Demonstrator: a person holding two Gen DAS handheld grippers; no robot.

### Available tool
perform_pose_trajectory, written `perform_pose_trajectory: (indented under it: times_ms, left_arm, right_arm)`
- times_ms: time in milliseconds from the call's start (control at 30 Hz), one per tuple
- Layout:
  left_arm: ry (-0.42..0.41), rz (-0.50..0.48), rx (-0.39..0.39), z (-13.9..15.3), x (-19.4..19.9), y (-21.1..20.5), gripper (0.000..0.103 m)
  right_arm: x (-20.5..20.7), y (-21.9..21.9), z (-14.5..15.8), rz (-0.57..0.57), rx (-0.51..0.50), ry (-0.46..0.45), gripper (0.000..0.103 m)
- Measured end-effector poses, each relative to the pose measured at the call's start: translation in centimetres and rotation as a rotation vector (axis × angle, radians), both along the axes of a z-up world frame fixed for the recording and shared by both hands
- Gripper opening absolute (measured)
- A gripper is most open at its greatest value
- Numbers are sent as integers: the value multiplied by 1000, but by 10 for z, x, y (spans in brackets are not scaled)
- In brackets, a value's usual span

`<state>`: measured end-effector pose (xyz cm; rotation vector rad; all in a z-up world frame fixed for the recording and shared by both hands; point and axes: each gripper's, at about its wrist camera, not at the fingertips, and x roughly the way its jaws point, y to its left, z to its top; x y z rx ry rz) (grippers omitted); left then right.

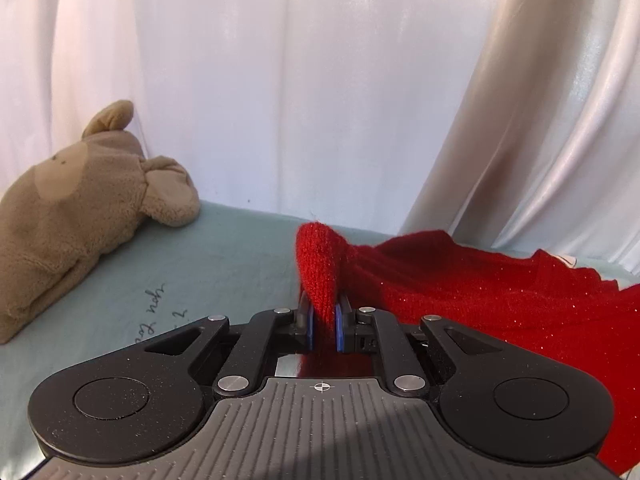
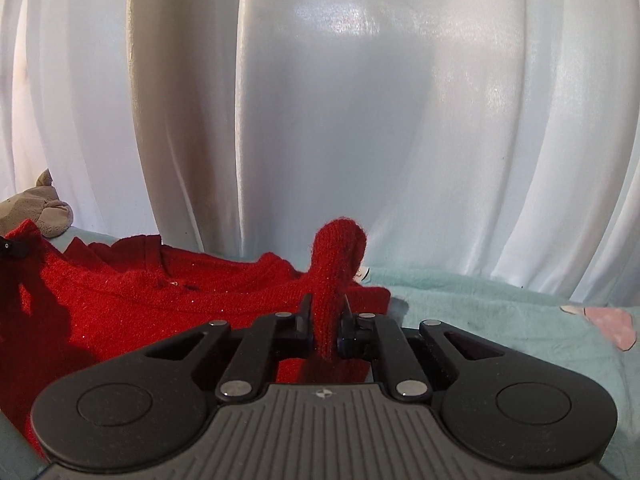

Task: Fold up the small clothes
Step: 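Lift the hem with both grippers and fold it toward the collar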

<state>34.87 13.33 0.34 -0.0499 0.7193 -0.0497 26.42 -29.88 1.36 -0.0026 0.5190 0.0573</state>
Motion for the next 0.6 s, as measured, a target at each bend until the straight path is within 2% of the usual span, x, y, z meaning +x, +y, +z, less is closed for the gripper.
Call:
perform_pose_trajectory:
  times_ms: [267,500,600]
  left_arm:
    - [-103,51,60,25,15,-11,12]
    - [-121,75,124,10,42,-31,12]
    - [-153,80,177,4,50,-39,12]
  right_arm:
    - [10,4,15,-53,-62,-75,8]
    - [39,13,8,-96,-151,-92,8]
    - [51,19,2,-107,-227,-106,8]
